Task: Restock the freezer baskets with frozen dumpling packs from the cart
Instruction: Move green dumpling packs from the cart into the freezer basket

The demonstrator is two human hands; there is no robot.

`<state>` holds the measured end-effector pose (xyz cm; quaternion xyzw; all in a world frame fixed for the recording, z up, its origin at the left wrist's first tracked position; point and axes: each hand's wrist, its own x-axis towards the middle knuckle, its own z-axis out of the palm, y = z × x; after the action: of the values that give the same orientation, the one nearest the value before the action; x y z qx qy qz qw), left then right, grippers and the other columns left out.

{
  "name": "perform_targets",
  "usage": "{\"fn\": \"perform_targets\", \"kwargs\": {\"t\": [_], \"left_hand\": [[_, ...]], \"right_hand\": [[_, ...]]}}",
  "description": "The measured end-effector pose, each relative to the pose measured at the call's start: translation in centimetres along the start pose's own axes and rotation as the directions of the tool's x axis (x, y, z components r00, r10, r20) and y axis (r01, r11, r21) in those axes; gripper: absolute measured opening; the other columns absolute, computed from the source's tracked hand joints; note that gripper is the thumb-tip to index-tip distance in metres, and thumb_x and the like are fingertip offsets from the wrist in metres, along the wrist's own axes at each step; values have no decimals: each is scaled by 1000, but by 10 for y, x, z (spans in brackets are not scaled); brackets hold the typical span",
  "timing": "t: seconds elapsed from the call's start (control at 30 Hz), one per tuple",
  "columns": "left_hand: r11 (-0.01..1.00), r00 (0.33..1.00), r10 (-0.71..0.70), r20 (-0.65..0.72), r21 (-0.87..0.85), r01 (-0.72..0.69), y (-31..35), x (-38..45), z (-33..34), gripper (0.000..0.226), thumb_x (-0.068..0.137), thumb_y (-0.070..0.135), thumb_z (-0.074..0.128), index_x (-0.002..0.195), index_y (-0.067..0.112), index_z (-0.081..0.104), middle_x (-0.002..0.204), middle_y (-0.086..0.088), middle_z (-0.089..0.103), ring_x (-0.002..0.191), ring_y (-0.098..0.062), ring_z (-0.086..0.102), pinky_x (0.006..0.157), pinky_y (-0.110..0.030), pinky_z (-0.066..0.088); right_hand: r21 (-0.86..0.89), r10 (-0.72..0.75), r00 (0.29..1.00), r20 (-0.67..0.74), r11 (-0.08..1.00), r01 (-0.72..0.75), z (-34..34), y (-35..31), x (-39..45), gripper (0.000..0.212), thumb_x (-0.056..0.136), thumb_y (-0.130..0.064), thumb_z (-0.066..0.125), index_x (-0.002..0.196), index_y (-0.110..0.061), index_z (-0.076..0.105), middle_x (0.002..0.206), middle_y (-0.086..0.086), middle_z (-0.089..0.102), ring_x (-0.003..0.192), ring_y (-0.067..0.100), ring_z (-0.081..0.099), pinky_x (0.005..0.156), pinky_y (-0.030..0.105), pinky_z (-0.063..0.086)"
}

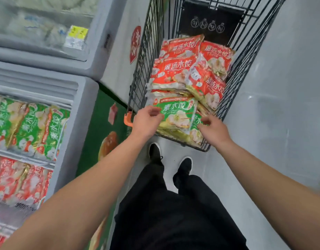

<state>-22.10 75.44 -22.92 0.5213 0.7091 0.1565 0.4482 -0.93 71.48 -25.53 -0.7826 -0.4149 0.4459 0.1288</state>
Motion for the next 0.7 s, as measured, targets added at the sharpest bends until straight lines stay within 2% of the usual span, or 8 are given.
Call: {"fn": "perform_targets", "kwargs": {"t": [0.1,0.17,0.4,0.47,0.53,0.6,0.67,0.7], "left_hand": [[999,999,-22,42,34,21,-4,20,12,29,91,24,66,119,15,69,114,2,70,107,-13,64,96,-29,49],[998,996,-33,78,49,29,-10,36,19,29,91,24,66,119,16,69,112,3,69,108,-14,64,98,-35,50],[993,966,-117,232,40,111,-30,100,31,32,94,22,64,124,15,65,113,6,64,105,-9,59,86,-18,42],[989,961,-146,235,36,141,-35,118,35,30,93,21,64,123,15,67,117,4,67,106,-10,60,92,-21,44],[985,959,-170,226,51,163,-44,133,35,27,94,20,64,120,17,68,116,4,68,105,-10,61,95,-23,45],[978,954,-209,213,52,202,-53,147,35,27,94,20,63,121,18,68,114,6,67,104,-9,61,96,-24,46],[969,949,-248,196,52,243,-62,156,36,27,94,21,64,121,18,67,112,7,66,104,-10,60,95,-23,45],[962,942,-274,194,62,267,-66,162,38,28,94,21,63,121,19,67,112,7,65,104,-10,60,93,-22,44]], "right_hand": [[14,51,998,29,999,-51,5,4,10,41,92,-20,59,132,-13,59,132,5,61,110,22,56,89,26,39],[35,95,995,41,995,-96,11,5,19,41,92,-20,59,133,-12,58,134,4,59,121,23,54,93,26,38],[98,315,946,80,942,-322,43,6,70,49,93,-24,61,139,-12,49,134,5,56,119,23,54,101,37,45],[106,379,923,68,917,-384,49,8,89,52,93,-25,60,141,-11,46,135,6,55,120,24,54,99,36,45],[147,452,890,64,878,-456,61,9,107,53,93,-24,58,142,-11,44,125,5,57,114,25,54,92,34,44],[214,511,858,47,834,-508,71,6,122,42,93,-26,58,132,-11,54,107,3,57,101,25,55,83,34,43],[298,526,850,8,811,-504,80,6,133,12,89,-27,62,96,-17,64,92,6,60,89,26,57,75,38,46],[340,539,842,-4,793,-506,85,8,138,9,87,-26,64,82,-20,60,89,9,62,85,26,59,73,41,50]]}}
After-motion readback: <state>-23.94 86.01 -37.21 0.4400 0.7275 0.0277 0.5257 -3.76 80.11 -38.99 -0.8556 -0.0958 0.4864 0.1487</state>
